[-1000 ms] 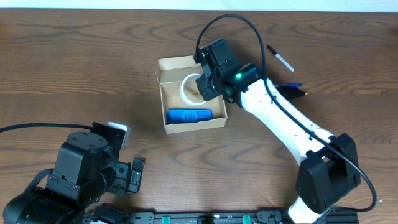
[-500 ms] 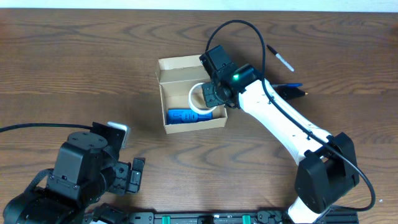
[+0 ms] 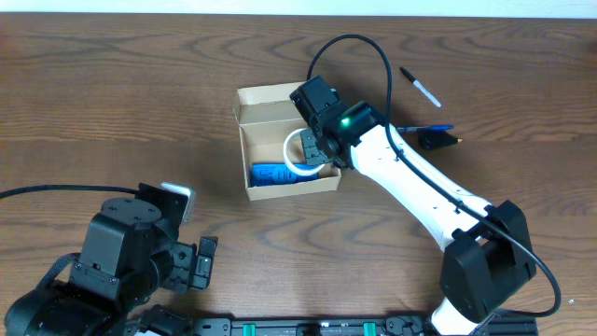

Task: Pack container
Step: 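Carry the tape roll into the box beside the duster and release, then move the right gripper back to the black key fob and pen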

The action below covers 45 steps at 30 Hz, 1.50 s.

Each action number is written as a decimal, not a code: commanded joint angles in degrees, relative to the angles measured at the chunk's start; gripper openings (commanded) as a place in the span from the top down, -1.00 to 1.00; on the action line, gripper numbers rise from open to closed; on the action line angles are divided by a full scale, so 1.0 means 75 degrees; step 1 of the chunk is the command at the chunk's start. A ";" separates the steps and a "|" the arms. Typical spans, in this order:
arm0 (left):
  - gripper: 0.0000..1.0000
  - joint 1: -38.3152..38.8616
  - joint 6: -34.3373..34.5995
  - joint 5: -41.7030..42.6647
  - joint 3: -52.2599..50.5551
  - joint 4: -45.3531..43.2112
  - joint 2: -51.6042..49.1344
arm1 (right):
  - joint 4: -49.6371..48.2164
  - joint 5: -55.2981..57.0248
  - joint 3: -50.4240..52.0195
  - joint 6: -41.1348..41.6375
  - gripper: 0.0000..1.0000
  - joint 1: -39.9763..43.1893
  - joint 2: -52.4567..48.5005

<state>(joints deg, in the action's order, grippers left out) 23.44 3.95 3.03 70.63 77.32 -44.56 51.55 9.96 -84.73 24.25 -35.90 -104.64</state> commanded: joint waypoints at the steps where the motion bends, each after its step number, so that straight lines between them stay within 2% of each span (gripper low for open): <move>1: -0.90 -0.0023 -0.0160 0.0023 0.0105 0.0006 0.0006 | 0.0003 0.0303 0.0064 0.0221 0.97 -0.0041 -0.0187; 16: -0.90 -0.0023 -0.0160 0.0023 0.0105 0.0006 0.0006 | -0.0131 0.0306 0.0061 0.0259 0.98 -0.0038 -0.0670; 18: -0.90 -0.0023 -0.0160 0.0023 0.0105 0.0006 0.0006 | -0.0125 0.0303 0.0061 0.0256 0.78 -0.0038 -0.0670; 21: -0.90 -0.0023 -0.0160 0.0023 0.0105 0.0006 0.0006 | -0.0125 0.0300 0.0061 0.0254 0.35 -0.0041 -0.0670; 23: -0.91 -0.0023 -0.0160 0.0023 0.0105 0.0006 0.0006 | -0.0128 0.0300 0.0061 0.0251 0.24 -0.0041 -0.0670; 28: -0.90 -0.0023 -0.0160 0.0023 0.0105 0.0006 0.0006 | -0.0160 0.0297 0.0061 0.0251 0.16 -0.0041 -0.0670; 34: -0.90 -0.0023 -0.0160 0.0020 0.0105 0.0006 0.0006 | -0.0160 0.0152 -0.0134 0.0245 0.16 -0.0041 -0.0612; 41: -0.90 -0.0023 -0.0160 0.0023 0.0105 0.0006 0.0006 | 0.0414 -0.0213 -0.1262 -0.0009 0.16 -0.0015 -0.0038; 45: -0.91 -0.0023 -0.0160 0.0023 0.0105 0.0006 0.0006 | 0.0498 -0.0029 -0.1647 -0.0358 0.09 0.0198 0.0417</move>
<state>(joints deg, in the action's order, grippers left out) 23.44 3.95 3.03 70.63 77.32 -44.56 55.02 8.82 -94.74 23.86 -35.62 -105.54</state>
